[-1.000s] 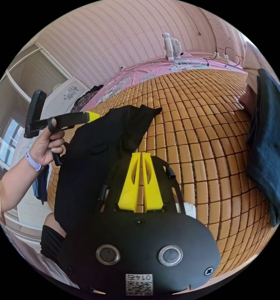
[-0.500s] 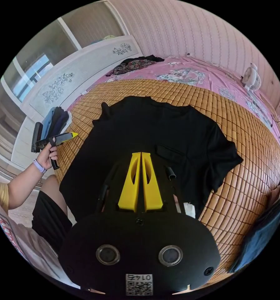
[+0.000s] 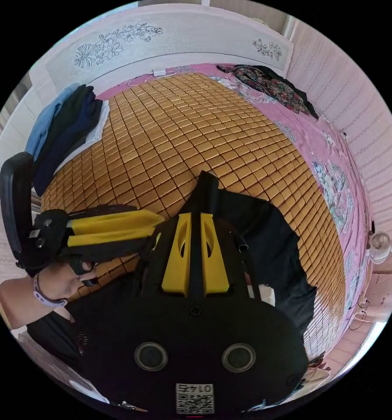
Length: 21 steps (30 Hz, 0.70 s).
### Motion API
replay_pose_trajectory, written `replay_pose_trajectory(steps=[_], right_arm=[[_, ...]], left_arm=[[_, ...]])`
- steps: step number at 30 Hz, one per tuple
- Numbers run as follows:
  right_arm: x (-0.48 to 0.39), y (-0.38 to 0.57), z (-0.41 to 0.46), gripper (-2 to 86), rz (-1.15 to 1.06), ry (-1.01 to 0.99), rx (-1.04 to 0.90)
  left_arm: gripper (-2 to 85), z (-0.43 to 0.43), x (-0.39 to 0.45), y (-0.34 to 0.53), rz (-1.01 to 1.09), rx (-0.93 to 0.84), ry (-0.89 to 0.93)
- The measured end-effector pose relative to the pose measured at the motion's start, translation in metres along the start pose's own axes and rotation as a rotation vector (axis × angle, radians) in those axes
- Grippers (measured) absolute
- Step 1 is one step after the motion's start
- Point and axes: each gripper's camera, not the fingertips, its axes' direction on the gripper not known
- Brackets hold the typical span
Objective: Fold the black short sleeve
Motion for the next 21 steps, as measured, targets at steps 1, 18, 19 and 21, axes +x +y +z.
replay_pose_trajectory(steps=[1, 18, 19, 21], right_arm=[[-0.005, -0.013, 0.009, 5.5, -0.003, 0.019, -0.026], [0.057, 0.033, -0.026, -0.5, 0.313, -0.117, 0.244], [0.076, 0.059, -0.042, -0.4, 0.393, -0.185, 0.32], [0.096, 0.098, -0.058, -0.1, 0.479, -0.222, 0.377]], left_arm=[[6.3, 0.002, 0.0, 0.0, 0.01, -0.015, -0.02], [0.4, -0.02, 0.045, 0.012, 0.25, 0.171, -0.067], [0.9, -0.022, 0.05, 0.013, 0.278, 0.173, -0.052], [3.3, -0.025, 0.067, 0.017, 0.351, 0.15, 0.008]])
